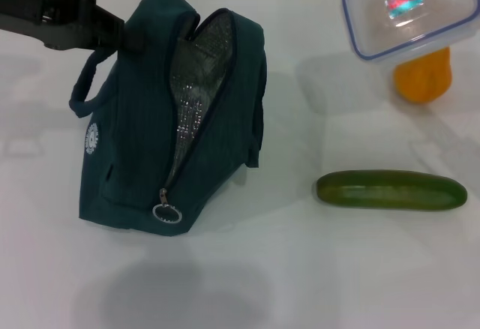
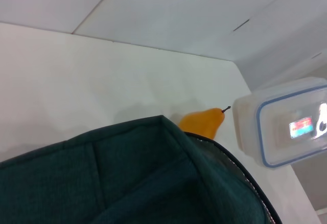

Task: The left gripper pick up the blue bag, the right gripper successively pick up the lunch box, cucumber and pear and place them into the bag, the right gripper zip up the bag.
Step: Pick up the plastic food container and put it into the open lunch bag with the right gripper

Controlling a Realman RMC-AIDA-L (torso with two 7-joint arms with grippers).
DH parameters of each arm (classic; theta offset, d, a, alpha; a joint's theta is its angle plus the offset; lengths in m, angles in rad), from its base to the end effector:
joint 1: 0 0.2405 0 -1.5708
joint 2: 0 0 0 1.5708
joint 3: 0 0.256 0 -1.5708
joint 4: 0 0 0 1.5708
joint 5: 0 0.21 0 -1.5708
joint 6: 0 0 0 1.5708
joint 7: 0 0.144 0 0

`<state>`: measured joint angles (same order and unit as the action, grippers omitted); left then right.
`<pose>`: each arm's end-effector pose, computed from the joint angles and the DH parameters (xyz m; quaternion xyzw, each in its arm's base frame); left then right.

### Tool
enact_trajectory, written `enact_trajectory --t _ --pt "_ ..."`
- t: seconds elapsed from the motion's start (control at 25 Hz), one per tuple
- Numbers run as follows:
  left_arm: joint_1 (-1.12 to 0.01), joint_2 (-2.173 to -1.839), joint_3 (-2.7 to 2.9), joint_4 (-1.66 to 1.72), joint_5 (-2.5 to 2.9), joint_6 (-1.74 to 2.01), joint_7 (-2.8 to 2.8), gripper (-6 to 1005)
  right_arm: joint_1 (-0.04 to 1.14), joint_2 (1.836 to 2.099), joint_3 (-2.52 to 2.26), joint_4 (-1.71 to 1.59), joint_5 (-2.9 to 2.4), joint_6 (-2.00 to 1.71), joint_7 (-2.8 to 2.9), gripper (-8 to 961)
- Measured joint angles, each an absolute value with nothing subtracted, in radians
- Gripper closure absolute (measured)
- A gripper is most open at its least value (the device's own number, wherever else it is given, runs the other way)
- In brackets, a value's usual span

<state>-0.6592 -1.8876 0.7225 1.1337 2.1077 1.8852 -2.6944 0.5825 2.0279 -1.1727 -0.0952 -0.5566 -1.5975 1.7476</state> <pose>-0.1929 0.3617 0.1309 -0.8236 -0.5476 -0.1377 0.0530 0.2434 0.3516 0.0283 -0.5615 0.4826 0.6681 0.0736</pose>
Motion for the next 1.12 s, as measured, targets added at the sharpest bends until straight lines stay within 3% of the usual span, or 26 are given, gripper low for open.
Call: enact_trajectory --t 0.52,1.12 --pt "-0.682 -1.894 0.736 1.134 2.107 1.885 -2.694 953 0.721 2.028 -1.175 -0.095 -0.515 -1.63 1.764 841" --pt "-0.733 -1.94 0.761 1.12 2.078 1.885 -2.7 953 0.854 2.028 -1.301 -0.094 -0.518 -1.6 1.78 837"
